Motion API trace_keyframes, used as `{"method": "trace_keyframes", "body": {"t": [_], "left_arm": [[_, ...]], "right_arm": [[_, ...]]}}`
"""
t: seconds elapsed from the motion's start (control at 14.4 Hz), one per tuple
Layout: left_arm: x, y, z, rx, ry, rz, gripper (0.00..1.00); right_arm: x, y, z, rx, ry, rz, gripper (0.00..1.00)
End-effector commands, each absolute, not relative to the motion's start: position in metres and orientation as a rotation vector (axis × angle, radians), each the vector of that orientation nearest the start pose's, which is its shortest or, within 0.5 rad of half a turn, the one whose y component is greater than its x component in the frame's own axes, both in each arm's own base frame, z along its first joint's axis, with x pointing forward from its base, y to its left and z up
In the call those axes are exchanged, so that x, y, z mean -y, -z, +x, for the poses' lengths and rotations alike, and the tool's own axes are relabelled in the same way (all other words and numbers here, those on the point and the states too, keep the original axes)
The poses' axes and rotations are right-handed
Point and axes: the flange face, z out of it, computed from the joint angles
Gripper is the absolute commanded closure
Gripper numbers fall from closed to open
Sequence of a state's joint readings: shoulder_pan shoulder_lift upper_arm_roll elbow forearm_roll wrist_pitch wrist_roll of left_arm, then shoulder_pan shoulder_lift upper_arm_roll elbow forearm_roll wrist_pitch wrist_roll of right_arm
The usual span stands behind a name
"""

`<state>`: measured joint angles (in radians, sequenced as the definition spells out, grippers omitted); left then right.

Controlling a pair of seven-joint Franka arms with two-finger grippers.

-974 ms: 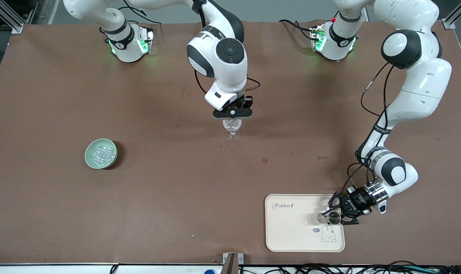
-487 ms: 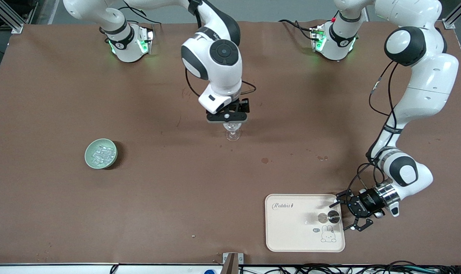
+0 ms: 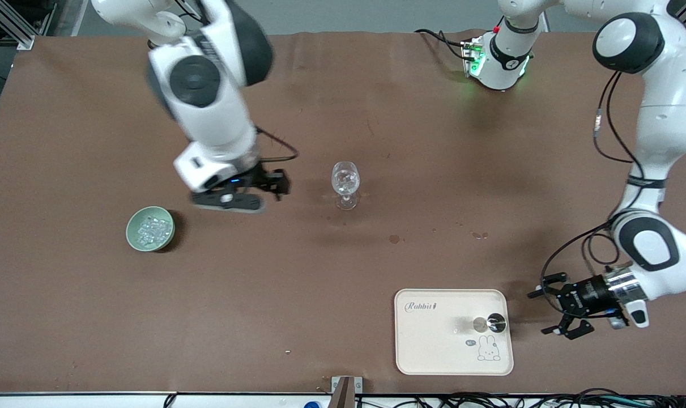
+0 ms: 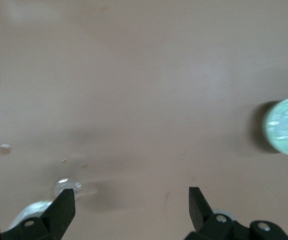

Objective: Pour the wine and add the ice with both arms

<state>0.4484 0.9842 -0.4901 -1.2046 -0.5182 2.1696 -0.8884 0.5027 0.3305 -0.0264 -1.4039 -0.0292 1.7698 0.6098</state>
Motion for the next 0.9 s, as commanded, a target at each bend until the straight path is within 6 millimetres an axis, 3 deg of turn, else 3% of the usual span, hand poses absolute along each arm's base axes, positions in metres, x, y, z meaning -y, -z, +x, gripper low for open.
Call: {"method": "trace_keyframes", "body": {"t": [0.0,0.28,0.56,0.76,0.83], "left_arm": [[-0.062,-0.310,0.749,-1.420,0.344,2.077,0.00],[-0.041,-0.425,0.721,-1.295,0.261,2.404,0.00],[0.001,-0.526,0.680,-1.130,0.174,2.660,0.00],[0.040,-0.587,0.647,-0.886,0.049,2.879,0.00],[0.063,-0.602,0.637,-0.754,0.004,2.938,0.00]], "right_arm": [[-0.235,-0.543,0.601,-0.243,0.070,-3.152,0.00],[-0.129,-0.581,0.604,-0.359,0.023,-3.154,0.00],[-0.068,-0.619,0.585,-0.257,0.004,-3.167,0.00],[-0.037,-0.638,0.575,-0.152,-0.004,-3.169,0.00],[-0.025,-0.638,0.573,-0.161,-0.029,-3.166,0.00]]}}
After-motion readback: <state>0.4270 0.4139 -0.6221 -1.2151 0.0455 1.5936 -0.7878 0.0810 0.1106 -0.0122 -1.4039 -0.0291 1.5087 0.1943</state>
